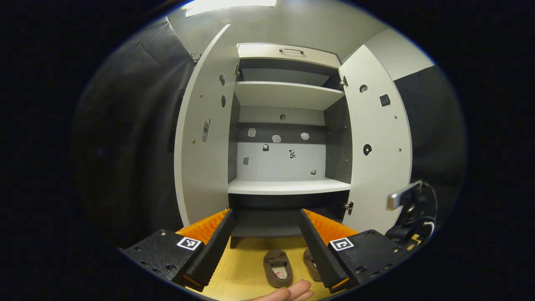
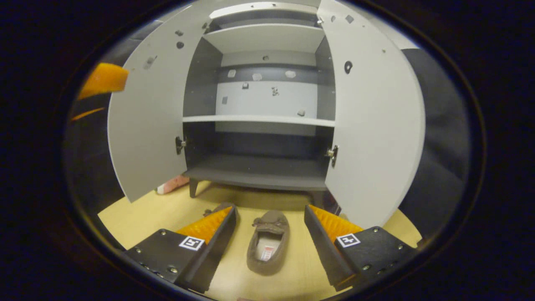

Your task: Grab one shoe with the right hand and put it into the shoe cabinet, grab the other shoe with the left hand and put it into the shoe cabinet; then close the right door with the right hand and the left door with the left hand.

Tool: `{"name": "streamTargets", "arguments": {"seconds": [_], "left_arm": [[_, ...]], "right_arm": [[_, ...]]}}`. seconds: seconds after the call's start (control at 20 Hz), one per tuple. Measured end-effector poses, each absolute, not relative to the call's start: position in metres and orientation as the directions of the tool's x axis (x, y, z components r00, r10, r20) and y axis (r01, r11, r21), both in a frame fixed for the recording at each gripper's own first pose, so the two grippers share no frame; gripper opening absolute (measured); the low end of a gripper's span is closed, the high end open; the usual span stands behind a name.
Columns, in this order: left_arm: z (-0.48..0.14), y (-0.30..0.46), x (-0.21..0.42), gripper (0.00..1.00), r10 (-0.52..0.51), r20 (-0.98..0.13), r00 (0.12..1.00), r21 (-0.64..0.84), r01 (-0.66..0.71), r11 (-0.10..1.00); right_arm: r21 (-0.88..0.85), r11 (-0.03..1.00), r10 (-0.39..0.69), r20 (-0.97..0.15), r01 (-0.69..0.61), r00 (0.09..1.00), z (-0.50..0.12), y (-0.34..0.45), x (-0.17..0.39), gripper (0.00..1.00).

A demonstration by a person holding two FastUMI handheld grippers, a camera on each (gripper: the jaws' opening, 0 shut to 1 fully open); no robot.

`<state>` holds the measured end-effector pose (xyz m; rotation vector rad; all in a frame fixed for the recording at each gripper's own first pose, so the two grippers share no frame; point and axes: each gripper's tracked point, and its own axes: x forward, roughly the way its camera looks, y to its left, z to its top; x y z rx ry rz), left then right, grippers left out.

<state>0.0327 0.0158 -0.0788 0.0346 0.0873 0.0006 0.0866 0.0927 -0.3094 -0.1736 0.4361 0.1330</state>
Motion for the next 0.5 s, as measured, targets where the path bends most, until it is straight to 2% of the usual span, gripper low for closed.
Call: {"name": "streamTargets", "arguments": {"seconds": [0.05,0.3,0.5], "left_arm": [[-0.079,0.016,0.038,0.96,0.006,-0.089,0.996,0.037,-0.003,0.999],[-0.057,-0.006,0.079,0.96,-0.031,-0.024,0.999,0.081,0.033,0.996],[-0.05,-0.029,0.108,0.95,-0.077,0.008,0.997,0.072,0.076,0.994]], "right_arm": [[-0.146,0.975,0.087,-0.457,-0.171,0.885,-0.326,0.095,0.089,0.99],[-0.145,0.972,0.071,-0.566,-0.184,0.821,-0.39,0.099,0.096,0.96],[-0.106,0.983,0.054,-0.615,-0.151,0.787,-0.417,0.096,0.108,0.82]]}}
